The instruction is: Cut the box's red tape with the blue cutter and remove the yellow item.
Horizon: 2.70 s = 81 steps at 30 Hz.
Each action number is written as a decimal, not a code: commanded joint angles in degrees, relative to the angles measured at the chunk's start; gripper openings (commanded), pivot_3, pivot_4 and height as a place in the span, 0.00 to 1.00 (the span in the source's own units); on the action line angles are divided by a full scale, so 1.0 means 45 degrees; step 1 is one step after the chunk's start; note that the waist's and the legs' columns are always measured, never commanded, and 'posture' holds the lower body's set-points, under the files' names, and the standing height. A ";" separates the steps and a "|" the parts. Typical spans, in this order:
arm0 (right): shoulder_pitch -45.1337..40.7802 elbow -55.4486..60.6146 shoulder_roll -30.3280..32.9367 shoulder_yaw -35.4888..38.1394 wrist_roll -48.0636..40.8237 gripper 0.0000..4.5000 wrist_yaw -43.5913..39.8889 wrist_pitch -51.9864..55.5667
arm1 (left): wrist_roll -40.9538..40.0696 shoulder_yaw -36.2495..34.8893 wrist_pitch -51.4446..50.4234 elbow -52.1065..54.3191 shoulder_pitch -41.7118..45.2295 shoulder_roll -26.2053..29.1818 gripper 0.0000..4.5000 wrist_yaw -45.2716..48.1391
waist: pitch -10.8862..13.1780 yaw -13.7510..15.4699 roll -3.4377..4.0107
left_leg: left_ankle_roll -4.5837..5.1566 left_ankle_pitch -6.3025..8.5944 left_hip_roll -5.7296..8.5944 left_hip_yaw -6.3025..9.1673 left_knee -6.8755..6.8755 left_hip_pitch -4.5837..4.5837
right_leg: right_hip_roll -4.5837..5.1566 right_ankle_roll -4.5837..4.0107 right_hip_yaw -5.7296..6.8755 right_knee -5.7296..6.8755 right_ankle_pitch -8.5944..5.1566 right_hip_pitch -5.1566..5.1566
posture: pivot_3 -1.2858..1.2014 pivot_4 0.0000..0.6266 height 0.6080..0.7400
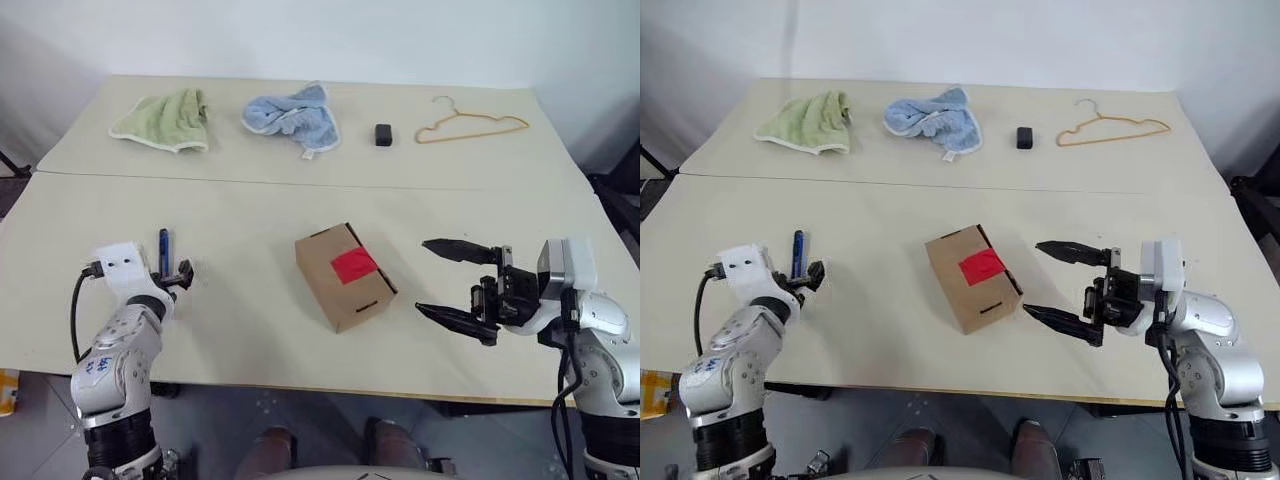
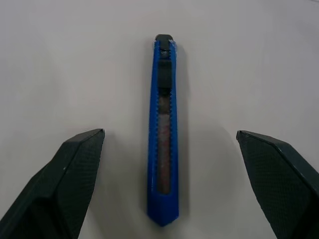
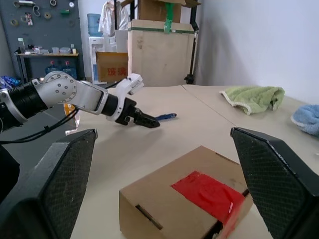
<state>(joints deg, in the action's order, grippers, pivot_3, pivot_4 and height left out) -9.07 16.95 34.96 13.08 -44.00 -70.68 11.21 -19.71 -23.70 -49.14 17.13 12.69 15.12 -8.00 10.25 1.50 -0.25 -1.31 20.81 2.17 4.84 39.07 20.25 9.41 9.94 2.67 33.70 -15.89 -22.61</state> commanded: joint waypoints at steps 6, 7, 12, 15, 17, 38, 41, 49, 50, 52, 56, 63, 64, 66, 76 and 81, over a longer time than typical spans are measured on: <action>0.0570 0.0592 0.0165 0.0835 -0.0171 1.00 0.0292 -0.0370 | 0.0109 -0.0080 -0.0866 -0.0401 -0.0488 -0.0377 0.87 -0.0028 | -0.0025 0.0004 0.0042 | 0.0000 0.0000 0.0002 0.0000 0.0000 -0.0008 | 0.0001 0.0000 -0.0002 -0.0001 0.0000 0.0007 | 0.52 0.24 1.00; 0.0596 0.0580 0.0180 0.0895 -0.0156 1.00 0.0319 -0.0397 | 0.0036 -0.0251 -0.0916 -0.0439 -0.0514 -0.0584 0.80 -0.0118 | -0.0030 0.0004 0.0052 | 0.0000 0.0000 0.0001 -0.0001 0.0000 -0.0009 | 0.0001 0.0000 -0.0002 -0.0001 0.0000 0.0007 | 0.52 0.24 1.00; 0.0640 0.0557 0.0204 0.0985 -0.0100 1.00 0.0371 -0.0473 | 0.0116 -0.0286 -0.0969 -0.0520 -0.0613 -0.0844 0.48 -0.0098 | -0.0055 0.0022 0.0094 | 0.0001 0.0001 0.0002 -0.0011 0.0000 -0.0017 | 0.0001 0.0000 -0.0011 -0.0001 0.0000 0.0012 | 0.52 0.24 1.00; 0.0642 0.0469 0.0288 0.1041 -0.0050 1.00 0.0313 -0.0517 | -0.0209 -0.0687 -0.1247 -0.0458 -0.0490 -0.1342 0.28 -0.0258 | -0.0064 0.0044 0.0108 | 0.0003 0.0001 0.0004 -0.0010 0.0000 -0.0020 | 0.0003 0.0001 -0.0011 -0.0005 0.0001 0.0020 | 0.52 0.24 1.00; 0.0628 0.0381 0.0358 0.1069 -0.0032 1.00 0.0252 -0.0527 | -0.0096 -0.0558 -0.1324 -0.0403 -0.0492 -0.1253 0.16 -0.0090 | -0.0065 0.0063 0.0110 | 0.0007 0.0001 0.0008 -0.0010 0.0000 -0.0020 | 0.0005 0.0003 -0.0011 -0.0009 0.0002 0.0025 | 0.52 0.24 1.00; 0.0271 0.2118 0.1513 0.0305 -0.0847 1.00 -0.0772 0.0515 | -0.1971 0.0798 0.7716 -0.0100 -0.4006 0.7062 0.10 1.6548 | -0.0005 -0.0082 0.0123 | 0.0015 0.0028 -0.0024 -0.0040 -0.0027 0.0010 | 0.0002 -0.0012 0.0002 -0.0071 -0.0006 -0.0008 | 0.52 0.24 1.00; 0.0706 0.2757 0.2151 0.0059 -0.1167 1.00 -0.0739 0.1434 | -0.1233 0.2118 0.9033 -0.0056 -0.4171 0.7869 0.10 1.8095 | 0.0001 0.0016 0.0132 | 0.0029 0.0035 -0.0023 -0.0036 -0.0023 0.0013 | 0.0002 -0.0015 0.0003 -0.0093 -0.0007 -0.0005 | 0.52 0.24 1.00; 0.2523 0.5221 0.3588 -0.0617 -0.0974 1.00 0.1951 0.4443 | 0.1751 0.5956 0.9637 0.0549 -0.2360 0.7254 0.10 1.6991 | 0.0009 0.0013 0.0121 | 0.0064 0.0063 -0.0011 -0.0042 -0.0019 0.0022 | 0.0006 -0.0009 0.0005 -0.0087 -0.0002 0.0002 | 0.52 0.24 1.00; 0.2647 0.5415 0.3693 -0.0806 -0.0938 1.00 0.2141 0.4682 | 0.2223 0.6446 0.9374 0.0677 -0.1973 0.7201 0.10 1.6791 | 0.0012 0.0006 0.0115 | 0.0064 0.0063 -0.0013 -0.0044 -0.0016 0.0021 | 0.0005 -0.0006 0.0006 -0.0086 -0.0001 0.0002 | 0.52 0.24 1.00; 0.2928 0.5717 0.3919 -0.1186 -0.0885 1.00 0.2510 0.5199 | 0.3119 0.7392 0.8820 0.1072 -0.1258 0.7305 0.10 1.6674 | 0.0016 0.0010 0.0107 | 0.0062 0.0061 -0.0015 -0.0050 -0.0014 0.0019 | 0.0002 -0.0003 0.0007 -0.0081 0.0000 0.0003 | 0.52 0.24 1.00; 0.3097 0.6140 0.3960 -0.1835 -0.0493 0.86 0.3404 0.5818 | 0.3399 0.8253 0.6493 0.2182 -0.0510 0.7281 0.10 1.6322 | 0.0017 -0.0019 0.0105 | 0.0069 0.0063 -0.0015 -0.0063 -0.0014 0.0018 | 0.0001 0.0000 0.0007 -0.0080 0.0002 0.0002 | 0.52 0.24 1.00; 0.1352 0.6113 0.2525 -0.4655 0.0743 0.31 0.5539 0.6832 | 0.3568 1.0267 0.3282 0.3280 0.1293 0.7154 0.10 1.6767 | 0.0024 -0.0014 0.0088 | 0.0071 0.0059 -0.0015 -0.0061 -0.0003 0.0016 | -0.0001 0.0001 0.0005 -0.0065 0.0002 0.0001 | 0.52 0.24 1.00; 0.1106 0.5996 0.2319 -0.4987 0.1017 0.23 0.5751 0.6898 | 0.3544 1.0416 0.3048 0.3298 0.1473 0.7093 0.10 1.6732 | 0.0024 -0.0016 0.0088 | 0.0071 0.0058 -0.0013 -0.0062 -0.0002 0.0016 | -0.0001 0.0001 0.0004 -0.0063 0.0002 0.0001 | 0.52 0.24 1.00; 0.0755 0.5774 0.2050 -0.5572 0.1799 0.07 0.6043 0.6726 | 0.3689 1.0687 0.2912 0.3266 0.1741 0.7125 0.10 1.6679 | 0.0025 -0.0013 0.0086 | 0.0072 0.0057 -0.0012 -0.0060 -0.0001 0.0016 | -0.0001 0.0001 0.0001 -0.0062 0.0002 0.0000 | 0.52 0.24 1.00; 0.0808 0.4508 0.1755 -0.7262 0.4069 0.01 0.5674 0.5470 | 0.3830 1.1180 0.2058 0.3010 0.2578 0.7291 0.10 1.6502 | 0.0025 -0.0014 0.0081 | 0.0077 0.0056 -0.0002 -0.0043 -0.0001 0.0025 | -0.0001 0.0000 0.0002 -0.0061 0.0001 -0.0001 | 0.52 0.24 1.00; 0.1155 0.3979 0.1654 -0.7469 0.4859 0.01 0.5476 0.4644 | 0.3962 1.1270 0.1960 0.3257 0.2499 0.7374 0.10 1.6331 | 0.0023 -0.0015 0.0077 | 0.0077 0.0055 -0.0003 -0.0045 0.0000 0.0018 | -0.0002 0.0000 0.0001 -0.0052 0.0002 0.0001 | 0.52 0.24 1.00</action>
<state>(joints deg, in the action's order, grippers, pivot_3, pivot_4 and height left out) -4.53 35.23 42.49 -20.00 -23.14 -45.27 33.68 -3.22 26.21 -39.99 31.10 24.28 47.47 66.53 10.35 1.43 0.10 -0.97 21.05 2.16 4.64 39.07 20.33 9.40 9.94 2.67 33.47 -15.89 -22.60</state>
